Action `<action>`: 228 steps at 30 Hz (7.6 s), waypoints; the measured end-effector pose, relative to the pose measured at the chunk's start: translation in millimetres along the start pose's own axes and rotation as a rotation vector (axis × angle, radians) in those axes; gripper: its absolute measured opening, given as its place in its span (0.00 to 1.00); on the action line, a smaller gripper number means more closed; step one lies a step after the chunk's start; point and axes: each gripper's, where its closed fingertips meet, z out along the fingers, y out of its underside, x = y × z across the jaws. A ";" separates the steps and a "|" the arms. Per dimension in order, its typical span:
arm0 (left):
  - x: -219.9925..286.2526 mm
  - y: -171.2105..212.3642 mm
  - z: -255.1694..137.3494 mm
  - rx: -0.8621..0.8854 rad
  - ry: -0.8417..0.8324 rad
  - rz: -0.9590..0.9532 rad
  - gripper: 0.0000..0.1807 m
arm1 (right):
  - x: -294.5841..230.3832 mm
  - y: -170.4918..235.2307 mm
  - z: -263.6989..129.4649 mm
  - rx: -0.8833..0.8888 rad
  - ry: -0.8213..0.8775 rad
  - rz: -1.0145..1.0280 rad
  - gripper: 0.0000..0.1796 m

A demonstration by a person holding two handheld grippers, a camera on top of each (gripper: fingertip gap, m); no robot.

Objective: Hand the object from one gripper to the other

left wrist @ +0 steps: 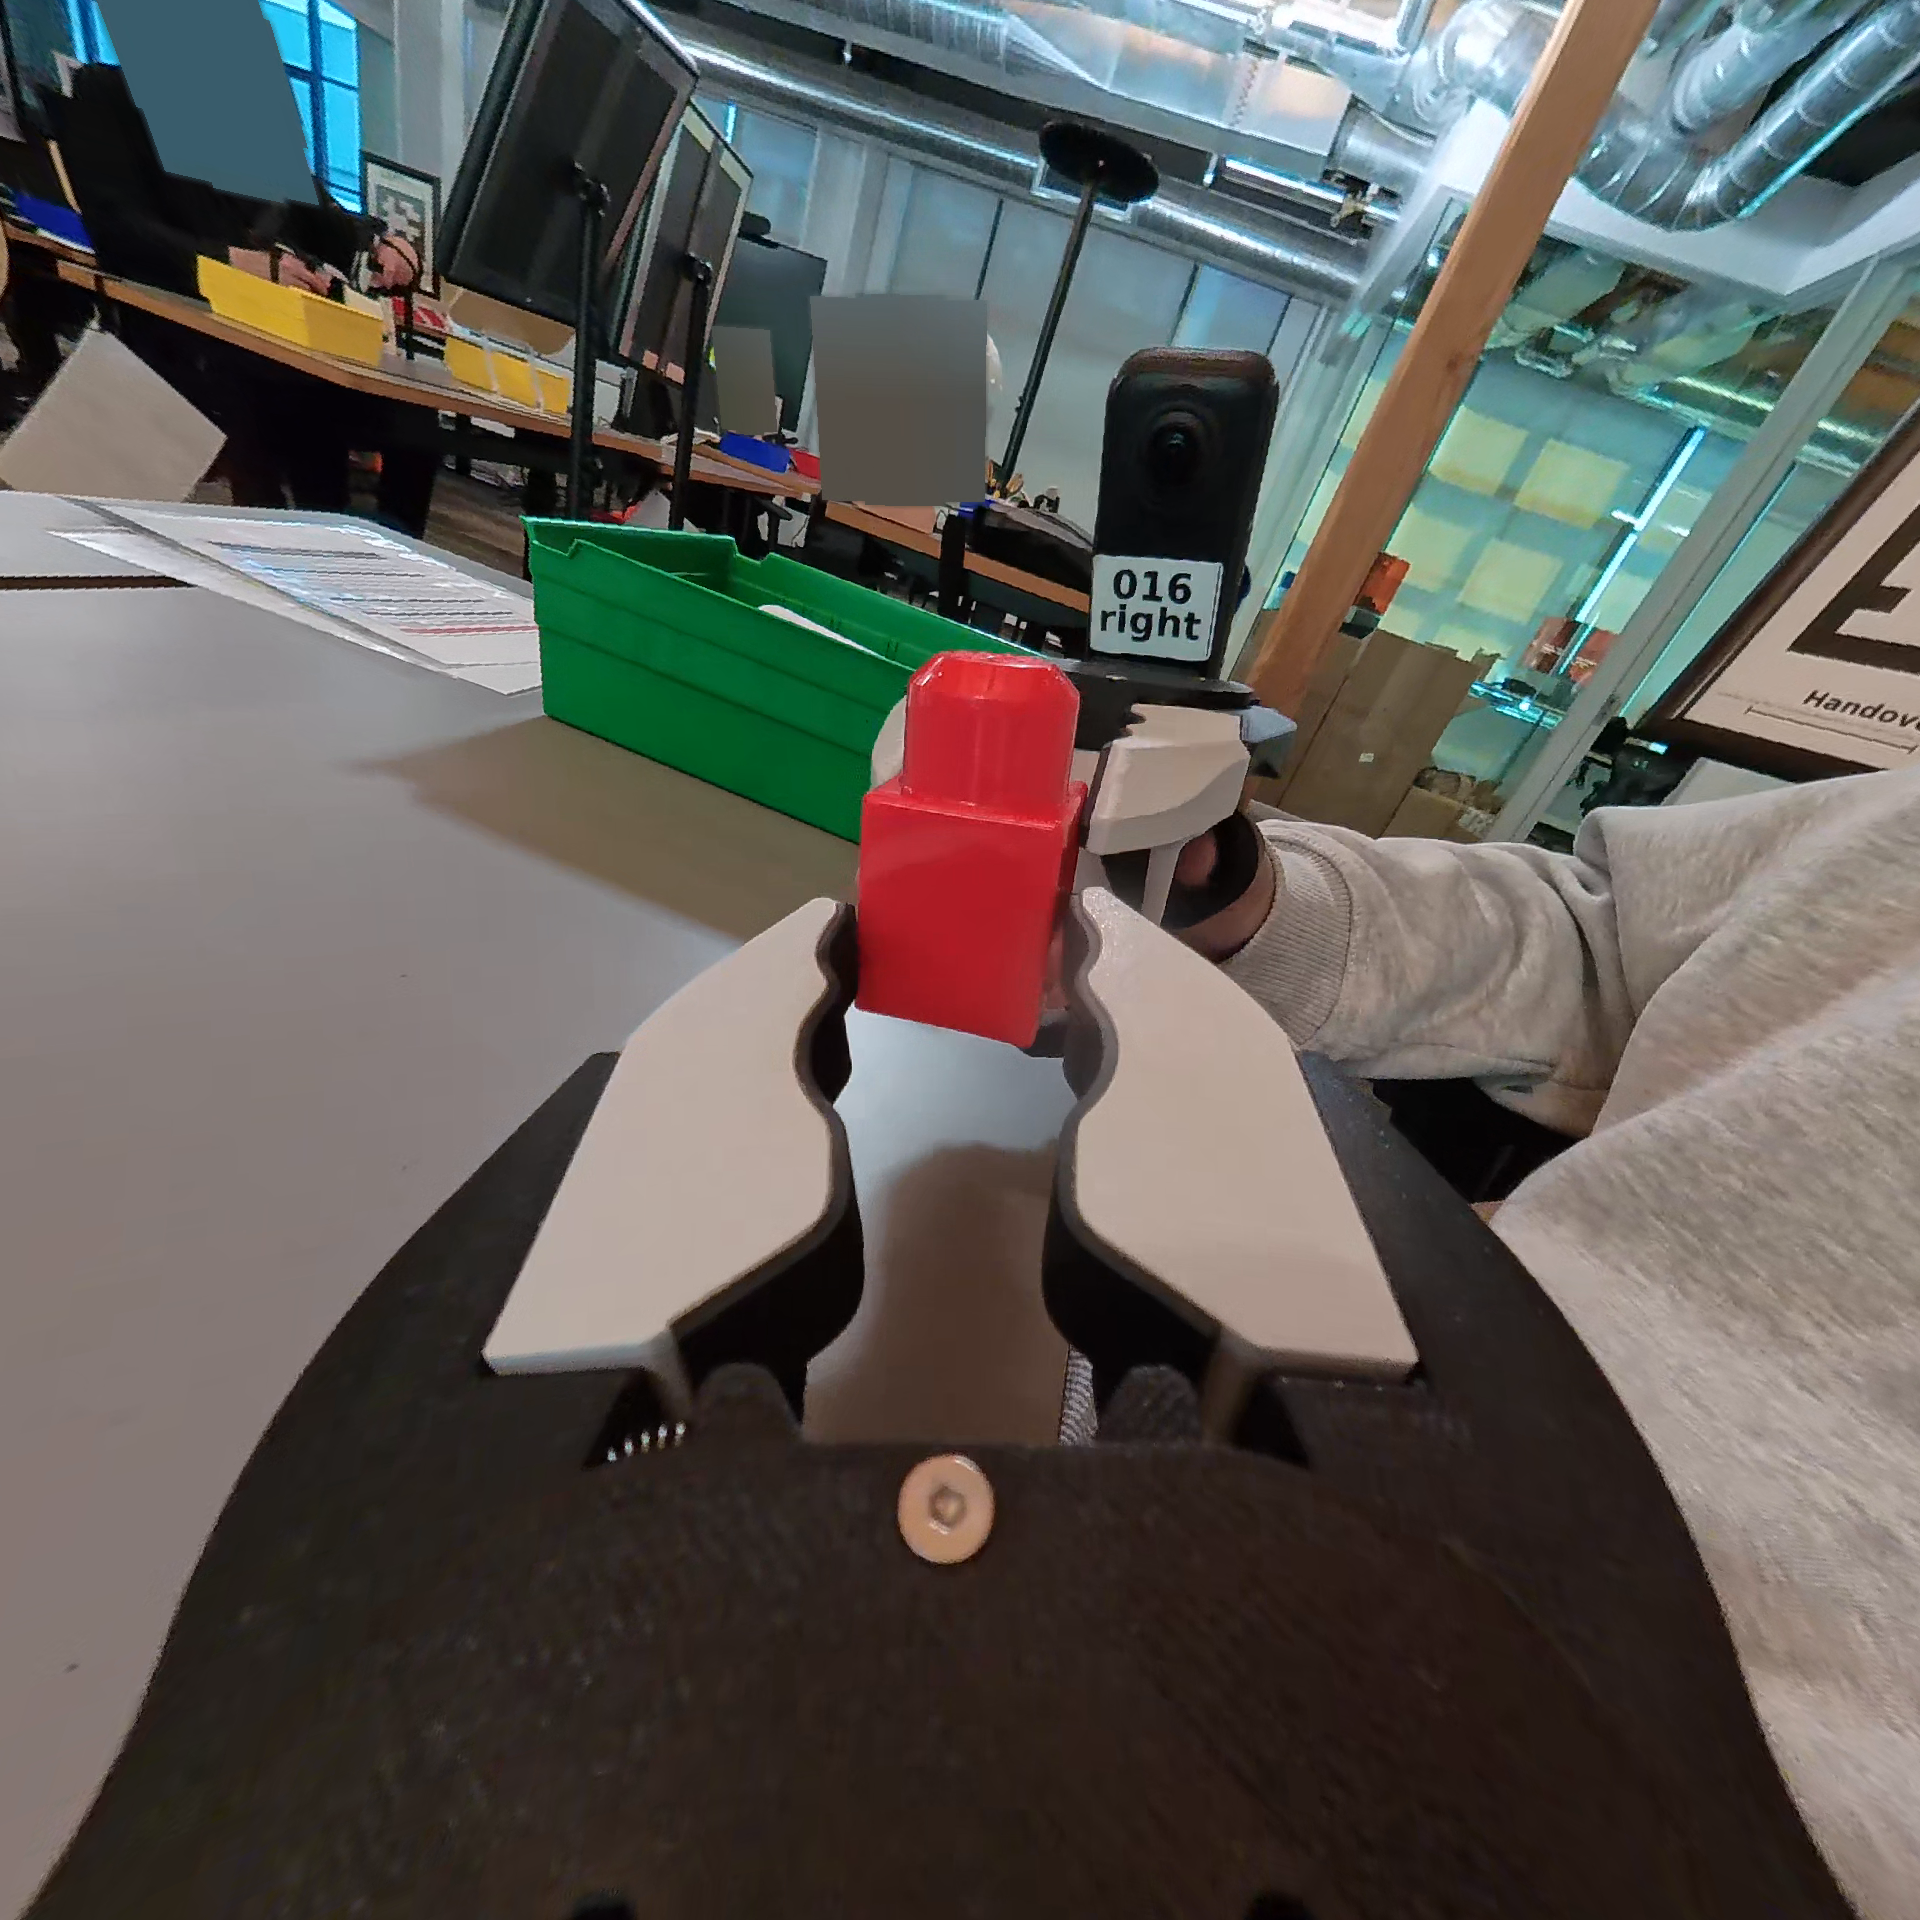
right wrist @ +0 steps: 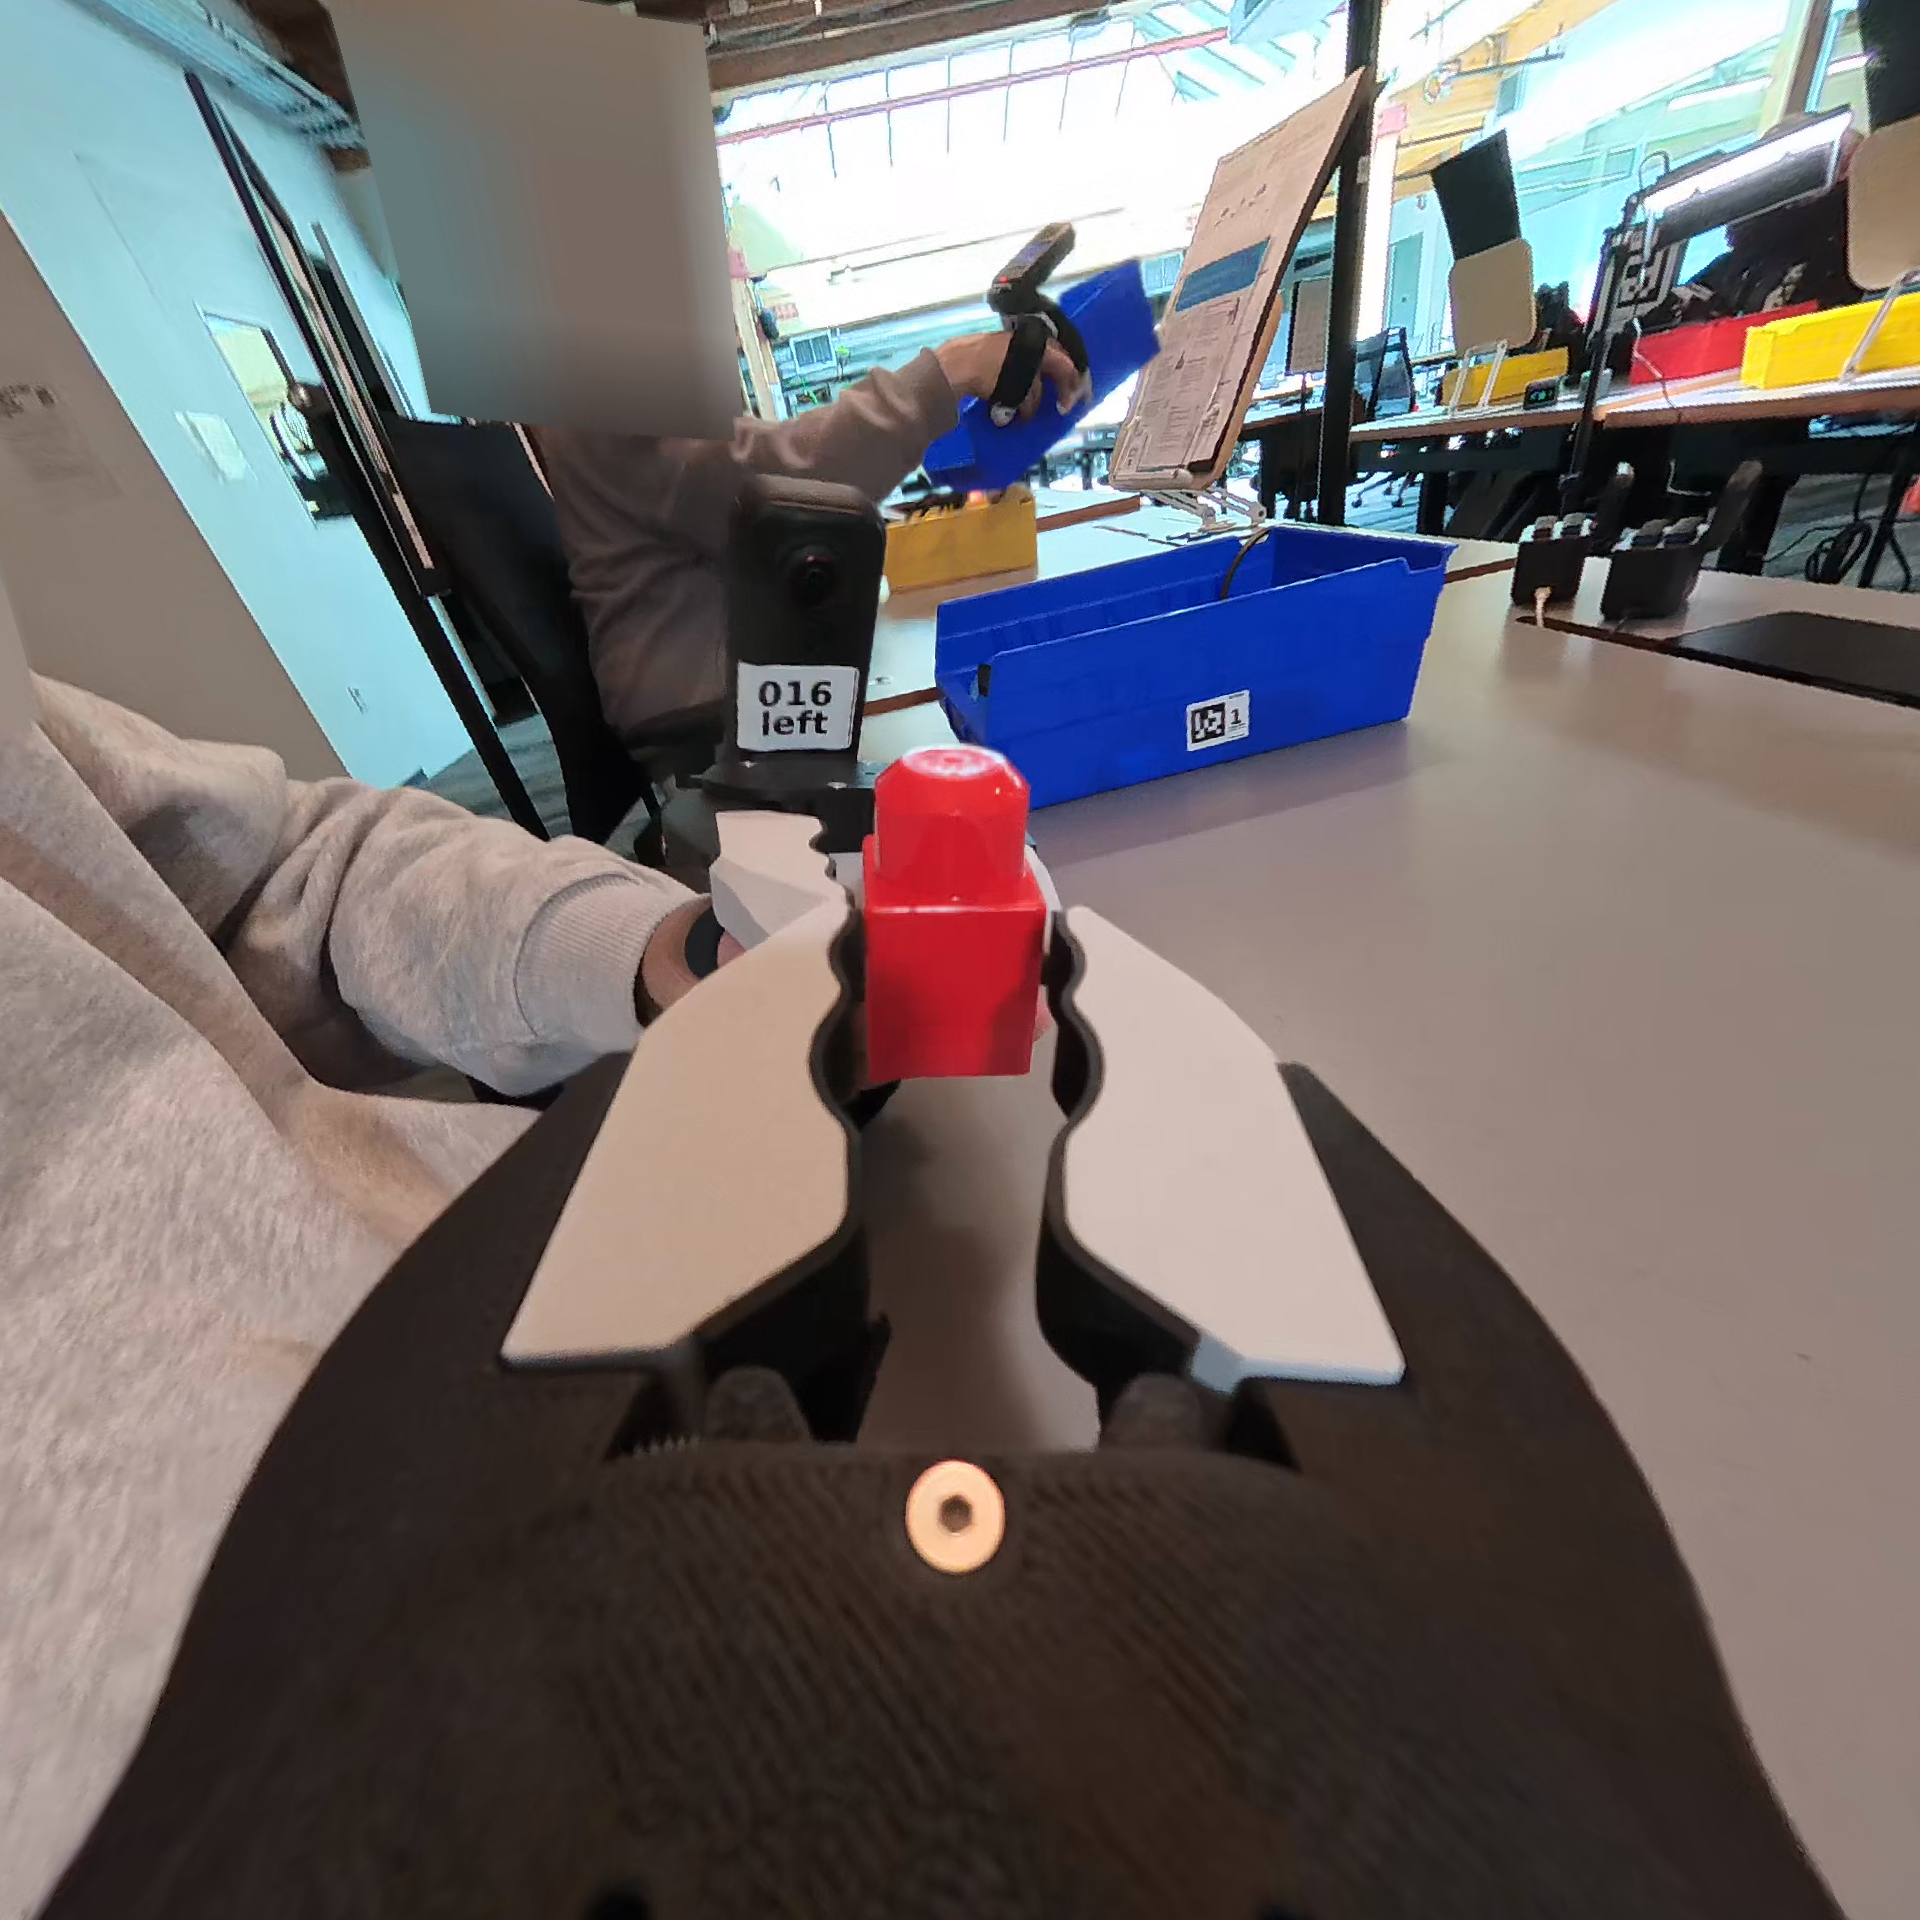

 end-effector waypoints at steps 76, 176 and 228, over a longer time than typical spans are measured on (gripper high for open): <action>1.2 -7.5 -5.8 0.033 0.053 -0.036 0.19 | 4.1 -17.2 -8.2 0.062 0.102 -0.355 0.38; 33.2 3.5 4.9 -0.004 0.272 -0.131 0.19 | -18.2 -12.2 -0.9 0.034 -0.153 0.110 0.16; 16.3 2.0 9.0 0.002 0.052 -0.086 0.32 | 62.3 -9.9 -57.3 -0.198 0.659 -0.303 0.24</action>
